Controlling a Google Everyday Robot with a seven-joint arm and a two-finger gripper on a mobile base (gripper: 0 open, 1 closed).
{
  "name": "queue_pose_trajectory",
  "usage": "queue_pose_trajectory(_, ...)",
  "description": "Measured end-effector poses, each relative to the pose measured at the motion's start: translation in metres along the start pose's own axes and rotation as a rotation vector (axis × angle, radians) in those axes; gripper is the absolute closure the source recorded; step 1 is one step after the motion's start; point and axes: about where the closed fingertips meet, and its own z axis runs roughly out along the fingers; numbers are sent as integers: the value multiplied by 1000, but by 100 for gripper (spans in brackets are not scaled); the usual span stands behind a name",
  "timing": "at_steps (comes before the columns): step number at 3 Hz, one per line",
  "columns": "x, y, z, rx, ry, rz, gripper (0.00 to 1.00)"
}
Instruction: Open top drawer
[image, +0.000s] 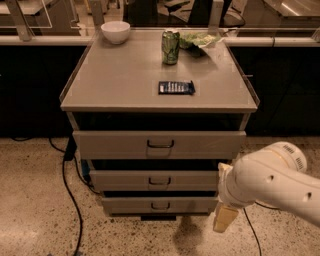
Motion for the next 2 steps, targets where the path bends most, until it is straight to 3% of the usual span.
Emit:
queue_pose_trajectory(1,-2,-14,3,73,-14,37,0)
queue_pose_trajectory(2,-2,-14,3,73,-14,37,0)
